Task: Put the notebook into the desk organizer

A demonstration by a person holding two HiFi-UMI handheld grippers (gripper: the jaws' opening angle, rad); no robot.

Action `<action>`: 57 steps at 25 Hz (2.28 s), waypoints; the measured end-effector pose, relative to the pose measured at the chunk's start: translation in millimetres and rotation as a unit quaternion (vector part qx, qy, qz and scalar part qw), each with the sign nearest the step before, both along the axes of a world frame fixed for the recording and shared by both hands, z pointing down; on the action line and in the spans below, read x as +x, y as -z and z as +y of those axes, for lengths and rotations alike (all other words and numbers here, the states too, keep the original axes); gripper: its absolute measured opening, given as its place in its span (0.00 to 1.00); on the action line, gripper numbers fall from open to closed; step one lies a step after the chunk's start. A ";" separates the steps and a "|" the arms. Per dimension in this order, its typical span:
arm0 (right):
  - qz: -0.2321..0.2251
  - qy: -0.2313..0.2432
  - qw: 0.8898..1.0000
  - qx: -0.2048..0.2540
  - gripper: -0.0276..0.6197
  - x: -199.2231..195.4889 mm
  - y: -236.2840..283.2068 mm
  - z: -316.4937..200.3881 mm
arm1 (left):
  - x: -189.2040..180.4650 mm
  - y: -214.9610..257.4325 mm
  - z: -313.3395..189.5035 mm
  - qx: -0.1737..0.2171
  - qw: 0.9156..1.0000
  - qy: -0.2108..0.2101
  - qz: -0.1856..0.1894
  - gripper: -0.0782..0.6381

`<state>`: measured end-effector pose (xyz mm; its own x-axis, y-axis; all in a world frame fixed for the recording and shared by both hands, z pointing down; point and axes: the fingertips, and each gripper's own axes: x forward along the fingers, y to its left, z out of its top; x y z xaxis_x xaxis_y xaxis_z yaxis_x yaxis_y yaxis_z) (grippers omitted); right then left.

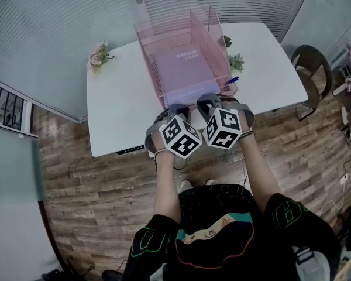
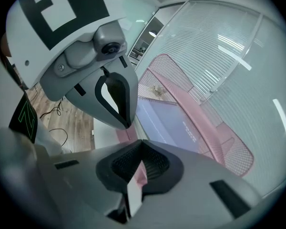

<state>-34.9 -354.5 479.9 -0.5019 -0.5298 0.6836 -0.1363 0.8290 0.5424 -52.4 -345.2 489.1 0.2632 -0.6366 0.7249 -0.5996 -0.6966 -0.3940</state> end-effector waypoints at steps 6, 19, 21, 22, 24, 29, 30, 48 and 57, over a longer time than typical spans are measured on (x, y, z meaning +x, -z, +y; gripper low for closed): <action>0.002 -0.012 1.000 0.006 0.05 -3.9 0.7 -17.5 | -8.1 1.2 -16.7 0.002 1.000 0.020 0.002 0.11; -0.093 -0.082 0.992 0.017 0.05 -2.2 10.9 -24.6 | -9.0 17.7 -12.2 0.029 0.997 0.036 0.066 0.11; -0.139 -0.090 0.986 0.009 0.05 -2.7 22.7 -18.4 | -7.8 26.9 -8.4 0.042 0.993 0.037 0.099 0.11; -0.165 -0.095 0.982 0.006 0.05 -2.1 30.0 -15.5 | -7.8 32.1 -6.7 0.050 0.991 0.039 0.116 0.11; -0.216 -0.102 0.971 0.000 0.05 0.9 46.2 -9.7 | -8.0 43.8 -3.1 0.072 0.986 0.043 0.146 0.11; -0.303 -0.097 0.948 0.008 0.05 15.6 89.3 1.9 | -6.5 91.1 11.6 0.190 0.963 0.028 0.188 0.11; -0.316 -0.101 0.943 0.011 0.05 20.6 97.3 3.5 | -6.0 101.2 14.6 0.212 0.957 0.027 0.195 0.11; -0.518 -0.234 0.823 -0.001 0.05 89.8 137.5 16.8 | -40.1 159.2 47.8 0.359 0.840 0.165 0.372 0.10; -0.520 -0.250 0.816 -0.027 0.05 94.2 120.0 18.2 | -46.4 128.9 46.2 0.311 0.849 0.208 0.373 0.11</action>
